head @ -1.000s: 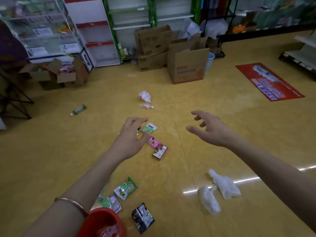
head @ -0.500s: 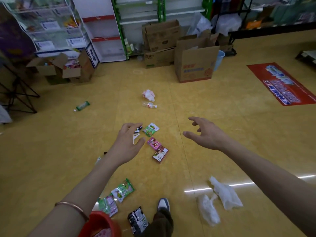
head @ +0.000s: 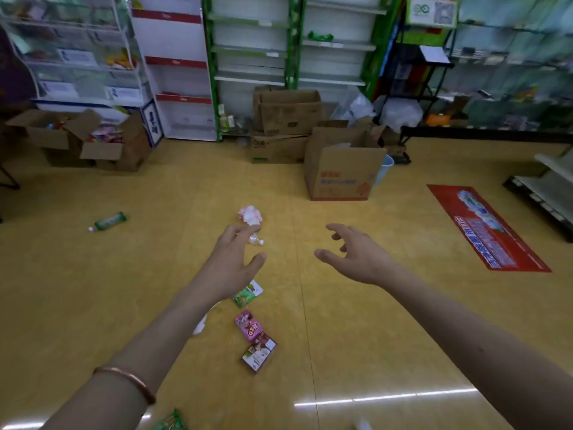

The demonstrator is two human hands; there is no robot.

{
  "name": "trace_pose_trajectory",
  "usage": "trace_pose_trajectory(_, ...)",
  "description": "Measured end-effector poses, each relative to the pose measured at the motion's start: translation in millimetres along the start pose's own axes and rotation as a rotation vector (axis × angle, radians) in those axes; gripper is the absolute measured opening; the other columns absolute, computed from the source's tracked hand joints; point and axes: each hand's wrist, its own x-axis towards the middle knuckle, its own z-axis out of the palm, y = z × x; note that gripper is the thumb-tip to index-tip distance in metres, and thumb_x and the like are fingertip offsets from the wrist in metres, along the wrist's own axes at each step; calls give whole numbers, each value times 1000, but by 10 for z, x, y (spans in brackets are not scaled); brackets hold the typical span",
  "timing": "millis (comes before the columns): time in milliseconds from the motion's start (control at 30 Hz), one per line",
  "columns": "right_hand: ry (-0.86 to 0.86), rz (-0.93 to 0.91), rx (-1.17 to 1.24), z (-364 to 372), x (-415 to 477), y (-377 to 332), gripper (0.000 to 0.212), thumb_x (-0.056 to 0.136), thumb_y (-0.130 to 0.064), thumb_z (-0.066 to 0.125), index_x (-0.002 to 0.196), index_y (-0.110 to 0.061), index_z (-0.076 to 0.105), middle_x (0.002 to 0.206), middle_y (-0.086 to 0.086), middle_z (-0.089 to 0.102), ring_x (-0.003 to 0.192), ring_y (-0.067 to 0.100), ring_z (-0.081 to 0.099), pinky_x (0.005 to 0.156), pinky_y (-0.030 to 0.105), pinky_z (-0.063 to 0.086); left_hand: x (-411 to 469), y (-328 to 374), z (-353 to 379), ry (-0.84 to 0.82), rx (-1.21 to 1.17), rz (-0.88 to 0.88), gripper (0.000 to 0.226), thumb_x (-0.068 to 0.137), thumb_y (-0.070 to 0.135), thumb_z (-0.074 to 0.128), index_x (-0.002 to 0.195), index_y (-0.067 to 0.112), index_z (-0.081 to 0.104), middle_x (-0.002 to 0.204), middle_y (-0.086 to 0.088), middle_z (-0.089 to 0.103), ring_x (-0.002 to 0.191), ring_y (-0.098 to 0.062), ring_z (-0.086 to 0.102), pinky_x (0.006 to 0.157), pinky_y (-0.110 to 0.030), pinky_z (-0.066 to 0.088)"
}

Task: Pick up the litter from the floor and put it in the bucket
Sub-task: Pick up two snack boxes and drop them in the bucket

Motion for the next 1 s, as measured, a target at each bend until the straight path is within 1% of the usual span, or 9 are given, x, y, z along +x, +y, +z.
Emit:
trace_pose_trajectory(100, -5, -50, 1, -12, 491, -154, 73, 84, -62, 50, 145, -27, 29, 134, 0, 48, 113, 19, 53, 92, 40, 48, 295, -181, -191, 37, 33, -42, 52, 94, 30, 52, 142, 22, 35, 140, 0, 30, 131, -16, 32, 96, -19, 24)
trace_pose_trajectory(267, -48, -169, -12, 75, 1280, -484, 72, 84, -62, 50, 144, -26, 31, 133, 1, 50, 112, 20, 54, 90, 38, 47, 598, -549, -506, 102, 78, -125, 52, 94, 33, 50, 142, 25, 32, 142, 1, 29, 131, -17, 32, 97, -22, 27)
trace_pose_trajectory(433, -134, -351, 14, 300, 2154, -907, 71, 84, -62, 49, 143, -27, 32, 133, -1, 51, 116, 20, 53, 89, 35, 45, 817, -872, -795, 245, 92, -222, 48, 95, 32, 49, 141, 23, 36, 146, 4, 33, 132, -12, 35, 97, -17, 25)
trace_pose_trajectory(567, -217, -538, 10, 445, 2855, -1275, 68, 87, -60, 47, 143, -23, 35, 133, -2, 52, 109, 15, 57, 81, 29, 43, 1043, -1100, -973, 397, 98, -337, 46, 95, 31, 50, 139, 21, 40, 142, 3, 39, 128, -12, 40, 96, -16, 27)
trace_pose_trajectory(667, -292, -673, 55, 551, 3351, -1477, 62, 89, -55, 50, 139, -20, 41, 131, 0, 54, 107, 14, 57, 79, 25, 41, 1261, -1193, -1042, 486, 125, -459, 46, 95, 32, 49, 139, 22, 40, 141, 3, 40, 126, -12, 41, 94, -17, 28)
trace_pose_trajectory(767, -425, -798, 58, 623, 3742, -1653, 60, 89, -54, 50, 138, -19, 43, 131, 2, 54, 108, 15, 58, 84, 28, 45, 1401, -1185, -1027, 556, 118, -623, 46, 95, 33, 49, 138, 23, 41, 140, 4, 39, 119, -14, 47, 86, -13, 27)
trace_pose_trajectory(800, -477, -837, 49, 647, 3843, -1704, 61, 89, -54, 51, 138, -20, 43, 132, 2, 53, 108, 16, 58, 86, 29, 45, 1426, -1176, -1010, 571, 131, -668, 46, 94, 33, 50, 138, 22, 41, 139, 3, 40, 118, -14, 48, 85, -11, 27)
trace_pose_trajectory(867, -581, -936, 20, 728, 4003, -1807, 62, 88, -55, 50, 139, -21, 41, 133, 1, 52, 109, 15, 58, 87, 29, 46, 1429, -1151, -957, 609, 146, -764, 46, 94, 32, 51, 138, 23, 42, 139, 2, 40, 123, -14, 45, 89, -12, 26)
trace_pose_trajectory(1000, -714, -1097, 12, 935, 4071, -2016, 64, 87, -56, 51, 139, -19, 42, 132, 1, 53, 102, 14, 59, 85, 29, 47, 1280, -1014, -777, 708, 157, -973, 46, 94, 32, 53, 137, 22, 43, 138, 0, 41, 119, -16, 48, 89, -17, 29)
